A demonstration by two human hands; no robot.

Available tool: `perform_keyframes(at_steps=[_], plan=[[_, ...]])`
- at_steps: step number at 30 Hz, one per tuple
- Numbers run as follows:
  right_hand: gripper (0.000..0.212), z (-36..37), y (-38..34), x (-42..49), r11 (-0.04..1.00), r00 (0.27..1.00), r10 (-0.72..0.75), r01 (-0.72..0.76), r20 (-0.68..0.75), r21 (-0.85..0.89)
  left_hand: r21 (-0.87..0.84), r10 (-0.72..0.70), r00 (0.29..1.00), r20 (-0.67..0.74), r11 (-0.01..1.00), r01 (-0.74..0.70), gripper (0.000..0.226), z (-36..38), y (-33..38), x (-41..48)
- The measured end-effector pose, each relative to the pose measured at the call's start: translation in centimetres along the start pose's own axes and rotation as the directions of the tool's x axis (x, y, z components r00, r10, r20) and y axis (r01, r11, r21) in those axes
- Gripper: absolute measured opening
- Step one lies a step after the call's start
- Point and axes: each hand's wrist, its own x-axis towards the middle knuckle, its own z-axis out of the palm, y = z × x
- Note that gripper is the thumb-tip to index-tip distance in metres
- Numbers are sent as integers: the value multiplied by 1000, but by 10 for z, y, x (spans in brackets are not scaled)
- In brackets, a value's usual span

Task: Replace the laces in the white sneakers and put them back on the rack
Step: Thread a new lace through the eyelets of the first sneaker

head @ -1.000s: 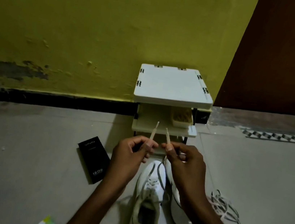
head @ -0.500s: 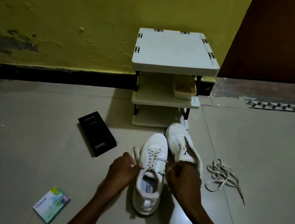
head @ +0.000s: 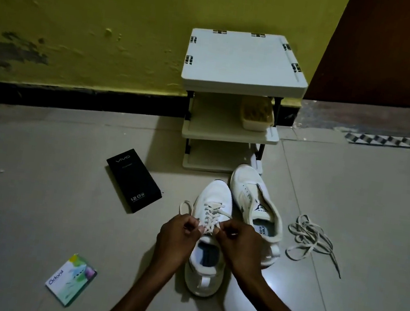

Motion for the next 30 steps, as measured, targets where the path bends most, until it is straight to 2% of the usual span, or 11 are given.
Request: perform_keyframes(at_steps=[9, 13, 16, 19, 24, 27, 30], plan=[[10, 2, 7, 1, 990, 993, -21, 4, 117, 143, 92, -23, 999, -47, 995, 28, 16, -1, -4, -11], [13, 0, 1, 0, 971, 991, 56, -82, 123, 222, -139, -20, 999, 27, 990, 23, 12, -8, 0, -6], [19, -6, -14, 3, 954, 988, 77, -112, 133, 277, -256, 90, 995, 37, 963, -77, 15, -23, 16, -1], [13, -13, -29, 9, 975, 976, 4, -52, 216, 217, -315, 209, 975, 77, 933, -175, 18, -38, 34, 7], [13, -16, -44, 20, 989, 899, -137, 151, 415, -1, -343, 317, 941, 122, 903, -259, 13, -44, 57, 23], [25, -14, -44, 21, 985, 901, -150, 171, 406, -15, -334, 247, 933, 261, 930, -153, 25, -41, 52, 37], [34, -18, -45, 20, 990, 946, -137, 135, 295, 27, -166, 138, 924, 357, 983, -83, 36, -37, 34, 40]])
